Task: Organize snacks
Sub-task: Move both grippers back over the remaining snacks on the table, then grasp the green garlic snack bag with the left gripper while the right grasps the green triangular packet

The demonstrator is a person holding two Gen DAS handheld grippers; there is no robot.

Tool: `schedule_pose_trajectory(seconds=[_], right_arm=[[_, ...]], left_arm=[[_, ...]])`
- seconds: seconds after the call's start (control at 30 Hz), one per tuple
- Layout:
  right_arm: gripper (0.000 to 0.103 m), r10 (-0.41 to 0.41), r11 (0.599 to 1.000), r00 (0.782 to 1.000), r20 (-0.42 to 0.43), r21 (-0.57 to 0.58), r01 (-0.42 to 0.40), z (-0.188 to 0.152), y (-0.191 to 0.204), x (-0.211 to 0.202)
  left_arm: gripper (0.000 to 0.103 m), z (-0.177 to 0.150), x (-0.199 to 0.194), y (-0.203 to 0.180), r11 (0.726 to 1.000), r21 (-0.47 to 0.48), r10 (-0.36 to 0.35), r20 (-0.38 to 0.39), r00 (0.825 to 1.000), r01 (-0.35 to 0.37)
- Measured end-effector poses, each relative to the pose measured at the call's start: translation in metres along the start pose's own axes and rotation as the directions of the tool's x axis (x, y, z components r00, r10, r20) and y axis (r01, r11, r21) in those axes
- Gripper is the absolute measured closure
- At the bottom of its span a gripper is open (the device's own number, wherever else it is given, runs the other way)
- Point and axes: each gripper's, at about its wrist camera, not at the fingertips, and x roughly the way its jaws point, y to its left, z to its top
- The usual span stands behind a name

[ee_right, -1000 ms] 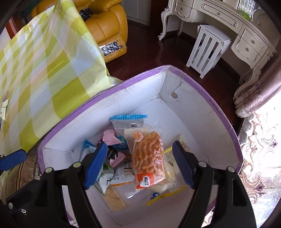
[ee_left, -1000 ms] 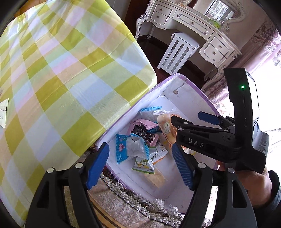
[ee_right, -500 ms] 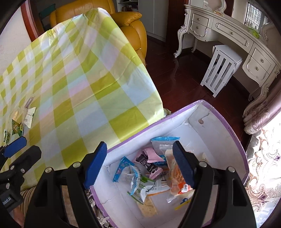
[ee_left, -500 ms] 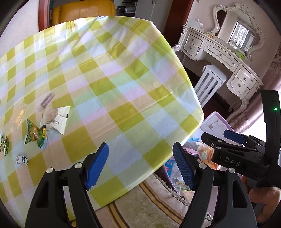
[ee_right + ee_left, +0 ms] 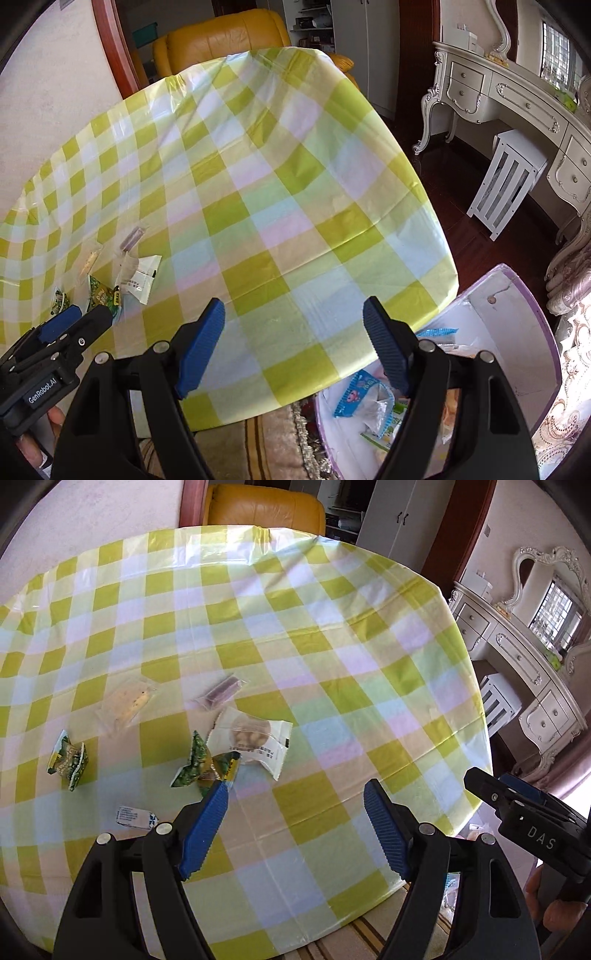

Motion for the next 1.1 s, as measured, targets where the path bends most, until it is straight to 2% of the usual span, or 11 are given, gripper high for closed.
schedule_pose_trajectory(seconds=[0.3,0.6,0.77,0.9,0.97,1.1], right_arm=[[0.026,0.050,0.995,0.998,0.029,-0.092,-0.047,0.006,0.068,0.014],[0.026,0.094,0.983,0.994,0.053,-0.163,-0.084,0.006,0.111,0.025],[0.026,0.111,0.975,0.992,0.055,-0.198,-0.098,0.008,0.129,0.034],[0.026,0.134,0.962,0.991,0.020,-0.242,-0.125,0.006,0.144,0.047],[0.026,0.140,0.954,0.990,0.000,-0.268,-0.135,0.004,0.153,0.054],[0.026,0.146,0.948,0.989,-0.016,-0.285,-0.145,0.004,0.166,0.066]], left_arm=[[0.029,0.003,-0.012,0.071,0.991,-0.103,0.084,0.029,0.996,-0.081],[0.029,0.000,-0.019,0.138,0.969,-0.202,0.151,0.045,0.988,-0.139],[0.029,-0.003,-0.025,0.188,0.939,-0.309,0.172,0.047,0.984,-0.150],[0.030,-0.010,-0.025,0.226,0.907,-0.391,0.184,0.030,0.983,-0.157],[0.033,-0.016,-0.025,0.241,0.889,-0.431,0.180,0.022,0.983,-0.153],[0.040,-0.025,-0.021,0.257,0.870,-0.477,0.149,0.018,0.989,-0.122]])
